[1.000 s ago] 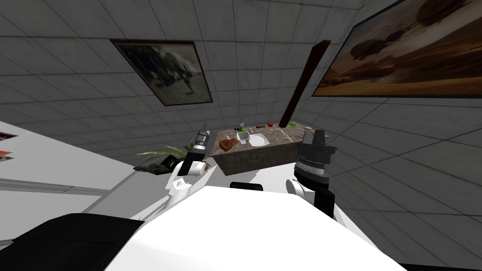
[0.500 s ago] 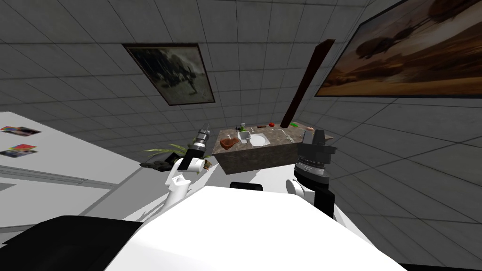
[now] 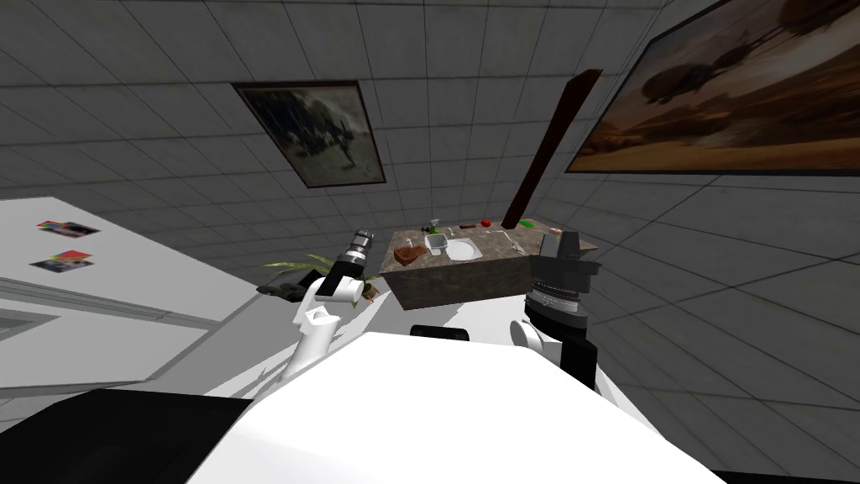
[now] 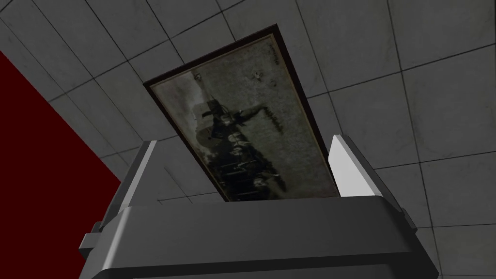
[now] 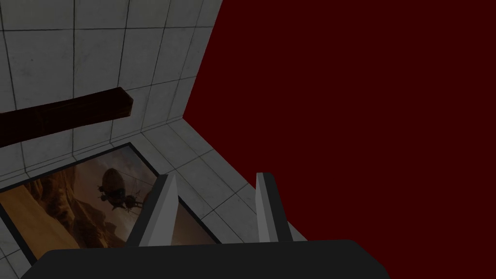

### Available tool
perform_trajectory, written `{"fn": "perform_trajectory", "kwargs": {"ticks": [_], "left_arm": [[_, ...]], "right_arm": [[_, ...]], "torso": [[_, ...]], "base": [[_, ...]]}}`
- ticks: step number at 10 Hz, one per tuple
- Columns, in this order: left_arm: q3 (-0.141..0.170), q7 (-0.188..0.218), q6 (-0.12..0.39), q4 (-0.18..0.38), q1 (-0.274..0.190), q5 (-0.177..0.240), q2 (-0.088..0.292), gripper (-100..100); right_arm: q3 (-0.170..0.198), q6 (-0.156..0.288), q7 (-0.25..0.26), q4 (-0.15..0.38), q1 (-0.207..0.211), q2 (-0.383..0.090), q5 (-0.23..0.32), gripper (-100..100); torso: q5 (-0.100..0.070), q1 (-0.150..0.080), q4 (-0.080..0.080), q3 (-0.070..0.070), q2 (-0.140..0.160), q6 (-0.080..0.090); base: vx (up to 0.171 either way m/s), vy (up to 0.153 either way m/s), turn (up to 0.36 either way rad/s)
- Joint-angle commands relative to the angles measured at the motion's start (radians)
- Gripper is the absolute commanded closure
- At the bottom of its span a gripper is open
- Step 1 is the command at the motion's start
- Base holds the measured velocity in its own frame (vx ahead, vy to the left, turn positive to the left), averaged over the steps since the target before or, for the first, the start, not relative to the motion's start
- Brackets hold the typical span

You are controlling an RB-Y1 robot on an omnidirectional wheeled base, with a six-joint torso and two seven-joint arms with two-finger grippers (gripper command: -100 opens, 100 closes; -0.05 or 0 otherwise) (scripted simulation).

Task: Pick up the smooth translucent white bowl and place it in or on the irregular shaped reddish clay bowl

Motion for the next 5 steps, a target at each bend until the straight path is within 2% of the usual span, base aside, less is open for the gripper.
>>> {"fn": "perform_trajectory", "kwargs": {"ticks": [1, 3, 4, 5], "left_arm": [[0.016, 0.000, 0.050, 0.020, -0.037, 0.021, 0.029, -100], [0.016, 0.000, 0.091, 0.020, -0.037, 0.021, 0.029, -100], [0.030, -0.001, 0.126, 0.037, -0.071, 0.039, 0.054, -100], [0.030, -0.001, 0.155, 0.037, -0.071, 0.039, 0.054, -100]], "right_arm": [[0.000, 0.000, 0.000, 0.000, 0.000, 0.000, 0.000, 0], [0.000, 0.000, 0.000, 0.000, 0.000, 0.000, 0.000, 0], [0.000, 0.000, 0.000, 0.000, 0.000, 0.000, 0.000, 0], [0.000, 0.000, 0.000, 0.000, 0.000, 0.000, 0.000, 0]], "torso": [[0.000, 0.000, 0.000, 0.000, 0.000, 0.000], [0.000, -0.001, 0.000, 0.000, 0.000, 0.000], [0.000, 0.000, 0.000, 0.000, 0.000, 0.000], [0.000, -0.001, 0.000, 0.000, 0.000, 0.000]], "base": [[-0.021, -0.023, 0.088], [-0.015, -0.025, 0.028], [-0.021, -0.033, 0.079], [-0.015, -0.040, 0.049]]}}
